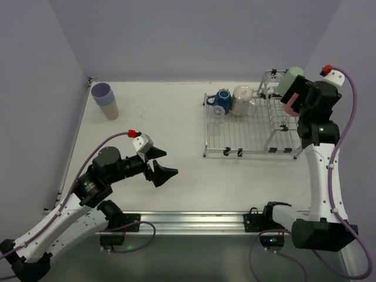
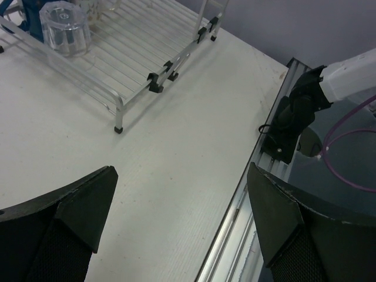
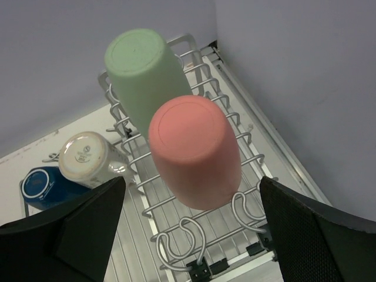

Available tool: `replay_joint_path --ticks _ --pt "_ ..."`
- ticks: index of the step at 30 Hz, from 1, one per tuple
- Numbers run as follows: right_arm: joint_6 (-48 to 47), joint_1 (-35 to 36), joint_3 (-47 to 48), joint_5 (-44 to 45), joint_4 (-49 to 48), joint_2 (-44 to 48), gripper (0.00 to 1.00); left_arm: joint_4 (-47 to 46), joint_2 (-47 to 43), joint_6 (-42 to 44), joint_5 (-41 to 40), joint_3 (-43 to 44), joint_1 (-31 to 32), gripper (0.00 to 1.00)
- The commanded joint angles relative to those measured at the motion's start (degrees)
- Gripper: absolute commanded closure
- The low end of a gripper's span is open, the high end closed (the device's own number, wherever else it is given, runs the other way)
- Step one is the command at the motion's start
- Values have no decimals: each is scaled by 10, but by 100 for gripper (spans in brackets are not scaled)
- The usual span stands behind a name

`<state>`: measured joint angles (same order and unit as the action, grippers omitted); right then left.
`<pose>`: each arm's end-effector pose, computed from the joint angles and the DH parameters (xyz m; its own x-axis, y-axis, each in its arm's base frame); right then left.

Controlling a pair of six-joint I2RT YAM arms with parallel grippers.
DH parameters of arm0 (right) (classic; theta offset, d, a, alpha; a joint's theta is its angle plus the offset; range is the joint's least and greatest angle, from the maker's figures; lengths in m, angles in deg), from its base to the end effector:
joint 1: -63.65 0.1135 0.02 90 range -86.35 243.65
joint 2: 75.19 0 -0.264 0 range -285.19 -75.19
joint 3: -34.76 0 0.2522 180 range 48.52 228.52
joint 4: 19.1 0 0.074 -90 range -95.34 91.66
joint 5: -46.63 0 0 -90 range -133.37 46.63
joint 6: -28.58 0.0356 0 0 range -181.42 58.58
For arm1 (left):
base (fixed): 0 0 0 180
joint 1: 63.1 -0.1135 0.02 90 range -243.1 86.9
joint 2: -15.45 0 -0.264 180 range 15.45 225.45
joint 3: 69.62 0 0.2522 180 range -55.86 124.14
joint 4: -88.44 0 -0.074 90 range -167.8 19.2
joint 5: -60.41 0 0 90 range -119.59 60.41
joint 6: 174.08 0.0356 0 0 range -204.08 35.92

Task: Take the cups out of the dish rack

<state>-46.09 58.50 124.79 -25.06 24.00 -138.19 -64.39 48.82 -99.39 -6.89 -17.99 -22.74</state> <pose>0.2265 -0.0316 0.4335 -0.1639 0.2668 -0.9497 0.4450 0.8792 0.1702 0.1013 -0.1041 0.3212 -0.3483 -0.0237 -0.9371 0.8253 0.4664 -0.3185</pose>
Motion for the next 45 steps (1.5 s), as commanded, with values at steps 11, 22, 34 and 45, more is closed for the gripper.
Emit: replay_joint_path --ticks 11,22,34,45 --pt "-29 -24 44 -50 5 -61 1 19 23 20 -56 19 34 0" --pt "-29 -24 46 -30 -4 -94 10 20 33 22 -63 19 34 0" --pt "-12 -24 12 -4 -8 -41 39 21 31 21 -65 18 33 0" --pt "61 -22 -18 -65 31 82 41 0 7 5 -73 16 27 0"
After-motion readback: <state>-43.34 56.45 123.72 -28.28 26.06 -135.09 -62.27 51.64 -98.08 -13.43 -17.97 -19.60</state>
